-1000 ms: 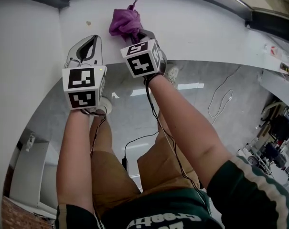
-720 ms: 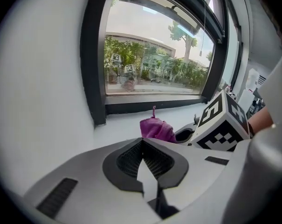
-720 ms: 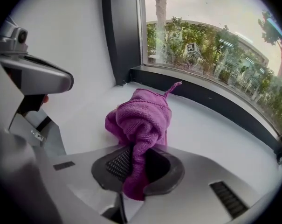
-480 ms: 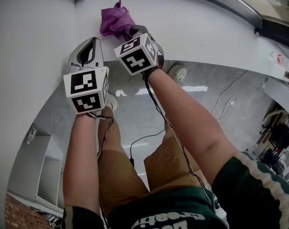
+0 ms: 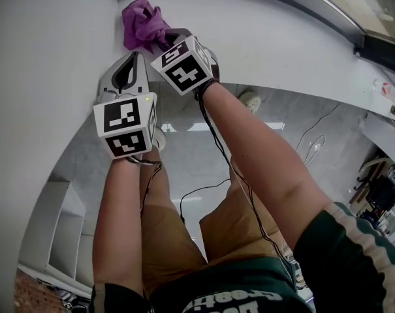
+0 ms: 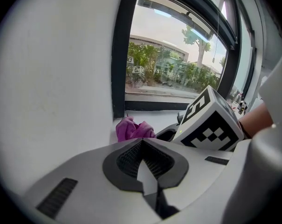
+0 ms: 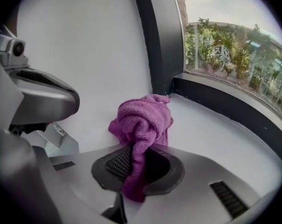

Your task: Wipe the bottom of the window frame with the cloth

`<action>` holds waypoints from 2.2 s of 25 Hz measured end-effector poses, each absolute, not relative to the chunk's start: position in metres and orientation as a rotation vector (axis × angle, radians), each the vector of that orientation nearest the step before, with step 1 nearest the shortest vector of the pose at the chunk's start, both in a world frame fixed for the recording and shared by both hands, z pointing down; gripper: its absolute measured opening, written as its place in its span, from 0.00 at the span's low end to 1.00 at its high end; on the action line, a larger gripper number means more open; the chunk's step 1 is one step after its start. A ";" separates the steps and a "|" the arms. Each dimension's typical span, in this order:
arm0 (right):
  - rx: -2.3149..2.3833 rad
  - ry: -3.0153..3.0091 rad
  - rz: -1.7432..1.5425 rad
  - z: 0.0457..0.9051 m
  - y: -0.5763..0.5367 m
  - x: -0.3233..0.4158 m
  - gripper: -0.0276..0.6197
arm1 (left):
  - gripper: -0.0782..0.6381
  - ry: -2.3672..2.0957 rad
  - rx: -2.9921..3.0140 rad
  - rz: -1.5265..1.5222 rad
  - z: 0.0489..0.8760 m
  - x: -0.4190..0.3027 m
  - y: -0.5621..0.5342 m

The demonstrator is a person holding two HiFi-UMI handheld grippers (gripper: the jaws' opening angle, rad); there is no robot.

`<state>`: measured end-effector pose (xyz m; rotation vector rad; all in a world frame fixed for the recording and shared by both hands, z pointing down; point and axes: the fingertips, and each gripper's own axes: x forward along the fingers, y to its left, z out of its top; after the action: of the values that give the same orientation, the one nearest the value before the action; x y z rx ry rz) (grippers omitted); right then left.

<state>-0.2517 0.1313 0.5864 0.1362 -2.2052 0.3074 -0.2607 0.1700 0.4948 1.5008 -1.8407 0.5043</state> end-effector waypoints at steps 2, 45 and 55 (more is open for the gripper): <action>0.088 -2.224 0.309 0.588 0.134 -0.258 0.14 | 0.12 -1.844 1.494 0.501 0.497 -0.262 0.172; 0.135 -2.716 0.464 0.228 0.084 -0.123 0.14 | 0.12 -1.938 1.752 0.435 0.241 -0.168 0.105; 0.211 -2.810 0.283 0.110 0.071 -0.067 0.14 | 0.12 -1.906 2.020 0.474 0.129 -0.105 0.080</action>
<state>-0.0674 0.0710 0.1100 0.2107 -2.8103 0.2826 -0.1054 0.0799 0.1287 2.0199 -1.9059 0.4743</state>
